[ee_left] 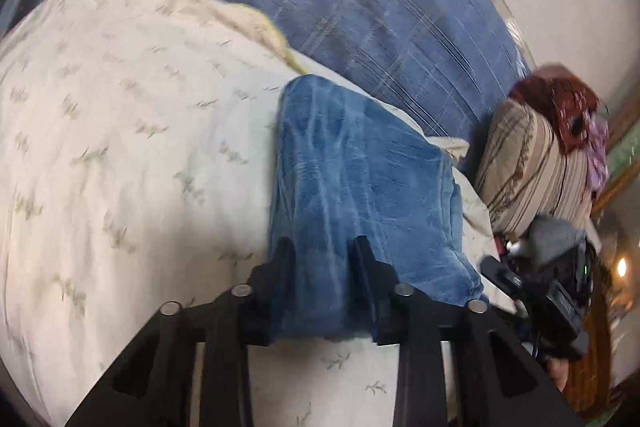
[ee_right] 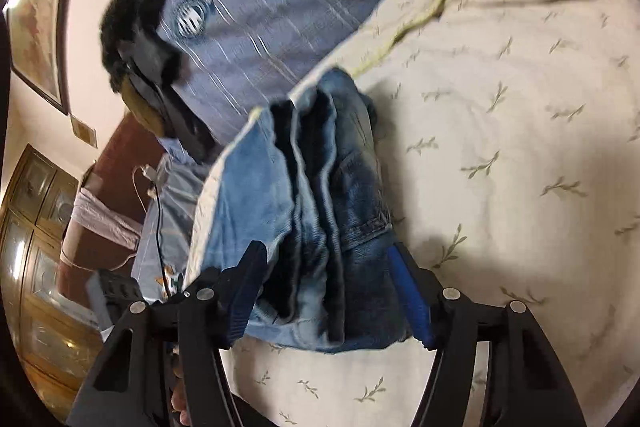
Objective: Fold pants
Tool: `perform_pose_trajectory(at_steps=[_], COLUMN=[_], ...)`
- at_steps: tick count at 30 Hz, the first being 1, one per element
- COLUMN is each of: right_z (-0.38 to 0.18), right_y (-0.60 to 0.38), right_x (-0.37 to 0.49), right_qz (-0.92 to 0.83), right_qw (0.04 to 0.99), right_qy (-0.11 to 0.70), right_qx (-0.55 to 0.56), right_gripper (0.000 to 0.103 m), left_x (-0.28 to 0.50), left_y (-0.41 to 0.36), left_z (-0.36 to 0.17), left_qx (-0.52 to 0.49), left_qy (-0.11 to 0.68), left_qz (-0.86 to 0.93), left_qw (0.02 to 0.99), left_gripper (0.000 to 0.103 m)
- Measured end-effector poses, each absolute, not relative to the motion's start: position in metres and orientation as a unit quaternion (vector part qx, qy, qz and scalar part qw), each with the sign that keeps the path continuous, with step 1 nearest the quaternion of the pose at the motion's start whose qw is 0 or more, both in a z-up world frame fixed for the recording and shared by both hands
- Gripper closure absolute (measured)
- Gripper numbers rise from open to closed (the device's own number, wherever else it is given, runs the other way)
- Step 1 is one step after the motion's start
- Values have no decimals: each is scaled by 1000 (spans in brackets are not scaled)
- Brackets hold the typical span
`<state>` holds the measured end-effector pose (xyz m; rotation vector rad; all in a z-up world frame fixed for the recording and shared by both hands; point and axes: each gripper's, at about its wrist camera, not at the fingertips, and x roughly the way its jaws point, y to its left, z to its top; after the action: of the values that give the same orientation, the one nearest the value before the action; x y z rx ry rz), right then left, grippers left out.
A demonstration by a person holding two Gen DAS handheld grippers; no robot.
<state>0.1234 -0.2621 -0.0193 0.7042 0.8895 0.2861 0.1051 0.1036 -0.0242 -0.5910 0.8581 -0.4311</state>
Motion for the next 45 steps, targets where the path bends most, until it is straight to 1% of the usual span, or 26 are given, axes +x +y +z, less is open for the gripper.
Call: perform_pose_trajectory(at_steps=[1,2,4,7,8,9,11,14,18,21,23,24,26,27,31,33,34,35,36,37,38,40,41,42,43,45], right_z=[-19,-20,-26,-31,-33,-37,-36,-25,-37,-35,-28,-19,-5,0,-14,-27,-34,-38,-41,-40,-39,-40,-41,-42,-39,-28], right_y=[-260,-256,-243,-231,-229,-231,-237,-235,-239,-240,-241,-240,-235,-231,-210,-201,-199,-199,-202,-206,-210,-218,-218,-217,-215,-208], right_x=[120,118,119,125,126,127,126,119,122,121,114,107,93,86,77,82,84,86,85,86,86,85,84,83,81,76], right_qz=[142,147,159,131,129,130,130,120,121,130,134,135,132,128,115,91,84,80,68,67,67,65,67,69,68,72], right_qw=[833,832,827,841,841,836,829,836,832,835,840,849,871,880,882,876,872,870,870,873,875,876,875,876,880,892], right_qy=[417,420,437,454,457,461,465,471,473,466,455,443,420,412,441,467,477,482,483,475,471,465,465,463,457,435], right_qx=[335,333,316,263,259,268,282,254,262,261,264,253,217,198,124,84,70,68,71,82,92,110,115,117,110,96], right_gripper=[18,18,18,20,28,32,45,60,59,56,45,43,27,24,24,30,42,62,65,67,67,67,70,73,75,85], left_x=[99,96,88,85,84,83,81,74,80,80,77,74,64,56,35,35,36,38,41,44,46,52,54,56,58,55], left_y=[107,109,110,105,103,102,98,90,90,91,96,101,110,114,106,92,87,82,79,75,72,66,63,60,58,61], left_z=[-25,-27,-29,-30,-31,-31,-30,-22,-35,-31,-25,-22,-21,-21,-27,-29,-30,-31,-31,-30,-29,-27,-27,-27,-28,-24], left_qx=[-284,-283,-281,-269,-264,-261,-260,-241,-239,-243,-249,-256,-260,-258,-217,-169,-150,-139,-140,-144,-148,-139,-133,-128,-127,-135], left_qy=[405,405,406,408,406,404,399,385,399,399,400,399,401,402,423,428,427,426,427,426,422,416,413,414,416,405], left_qz=[-201,-197,-191,-192,-194,-195,-199,-213,-208,-197,-192,-186,-166,-157,-129,-115,-110,-106,-102,-104,-110,-113,-116,-114,-110,-111], left_qw=[846,847,848,851,853,855,856,865,861,862,861,860,862,864,870,880,885,887,887,887,888,892,894,894,894,897], left_gripper=[64,59,55,55,56,57,70,75,75,66,60,58,49,47,45,47,47,48,48,55,65,76,88,94,98,100])
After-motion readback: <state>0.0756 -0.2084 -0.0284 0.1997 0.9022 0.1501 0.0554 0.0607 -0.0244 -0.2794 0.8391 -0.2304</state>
